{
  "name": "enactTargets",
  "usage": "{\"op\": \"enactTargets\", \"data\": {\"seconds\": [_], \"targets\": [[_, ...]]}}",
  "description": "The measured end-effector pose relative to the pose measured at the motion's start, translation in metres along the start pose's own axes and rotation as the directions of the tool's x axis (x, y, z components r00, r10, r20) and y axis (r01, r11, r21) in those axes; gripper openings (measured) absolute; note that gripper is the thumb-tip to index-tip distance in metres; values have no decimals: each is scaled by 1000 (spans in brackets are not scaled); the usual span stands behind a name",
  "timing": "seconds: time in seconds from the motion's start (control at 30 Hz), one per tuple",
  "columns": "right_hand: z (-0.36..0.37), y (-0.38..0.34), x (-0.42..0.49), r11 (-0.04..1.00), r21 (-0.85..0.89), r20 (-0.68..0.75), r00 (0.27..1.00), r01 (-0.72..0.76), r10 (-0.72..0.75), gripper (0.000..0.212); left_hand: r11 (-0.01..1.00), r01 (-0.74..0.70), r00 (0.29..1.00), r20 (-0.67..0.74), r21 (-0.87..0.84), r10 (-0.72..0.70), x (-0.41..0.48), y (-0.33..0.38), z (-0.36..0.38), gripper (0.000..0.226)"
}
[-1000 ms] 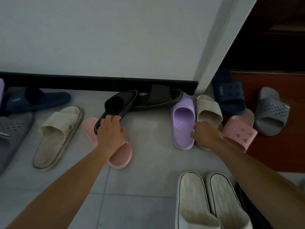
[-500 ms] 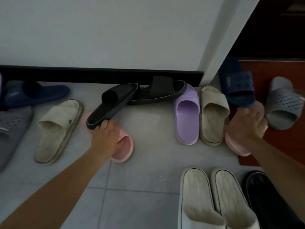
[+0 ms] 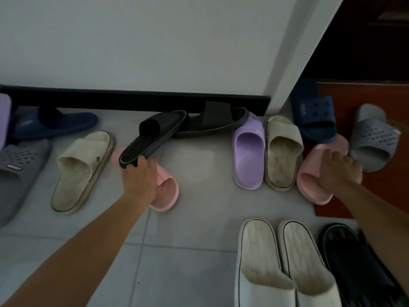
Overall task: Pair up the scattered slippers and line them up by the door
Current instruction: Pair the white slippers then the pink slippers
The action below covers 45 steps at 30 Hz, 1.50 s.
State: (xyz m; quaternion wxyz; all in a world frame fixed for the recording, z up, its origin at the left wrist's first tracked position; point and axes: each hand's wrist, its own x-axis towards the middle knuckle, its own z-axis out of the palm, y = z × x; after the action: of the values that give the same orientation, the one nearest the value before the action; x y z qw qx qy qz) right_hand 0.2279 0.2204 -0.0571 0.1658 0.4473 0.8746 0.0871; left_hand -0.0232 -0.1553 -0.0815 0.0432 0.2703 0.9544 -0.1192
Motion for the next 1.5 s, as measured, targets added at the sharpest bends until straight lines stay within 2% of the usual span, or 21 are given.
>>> {"op": "enactTargets", "data": {"seconds": [0.1, 0.3, 0.43, 0.6, 0.7, 0.83, 0.97, 1.1, 1.17, 1.27, 1.4, 1.5], "targets": [[0, -2, -2, 999, 43, 16, 1000, -21, 20, 81, 1000, 28, 1000, -5, -7, -28, -2, 4, 1, 80], [2, -6, -3, 991, 132, 37, 999, -37, 32, 80, 988, 70, 998, 18, -139, -68, -1, 23, -9, 78], [8, -5, -1, 986, 163, 43, 999, -33, 26, 85, 940, 113, 992, 83, -323, -91, -11, 39, -12, 74], [13, -2, 4, 986, 166, 21, 1000, -7, 3, 89, 897, 144, 988, 105, -417, -110, -13, 56, -27, 90], [12, 4, 6, 989, 147, 36, 999, 17, -22, 95, 860, 115, 991, 114, -498, -66, -19, 81, -41, 93], [10, 16, 6, 989, 135, 11, 998, 67, -69, 92, 821, 10, 993, 101, -571, 58, -31, 130, -56, 85], [4, 25, 3, 981, 160, -40, 993, 112, -107, 89, 791, -21, 989, 104, -612, 107, -28, 176, -74, 85], [-5, 25, -8, 972, 177, -56, 987, 156, -148, 96, 737, -158, 974, 19, -657, 226, -29, 212, -90, 88], [-8, 23, -17, 962, 189, -43, 980, 197, -193, 98, 734, -272, 951, -60, -622, 302, -32, 224, -97, 88], [-15, 21, -36, 931, 238, -59, 960, 278, -272, 101, 759, -406, 903, -98, -509, 418, -37, 225, -103, 95], [-28, 13, -60, 871, 217, -119, 898, 440, -424, 96, 732, -574, 812, -140, -367, 567, -50, 188, -101, 95], [-41, -10, -80, 835, 183, -156, 854, 519, -497, 89, 705, -685, 728, -148, -185, 669, -65, 149, -99, 92]]}}
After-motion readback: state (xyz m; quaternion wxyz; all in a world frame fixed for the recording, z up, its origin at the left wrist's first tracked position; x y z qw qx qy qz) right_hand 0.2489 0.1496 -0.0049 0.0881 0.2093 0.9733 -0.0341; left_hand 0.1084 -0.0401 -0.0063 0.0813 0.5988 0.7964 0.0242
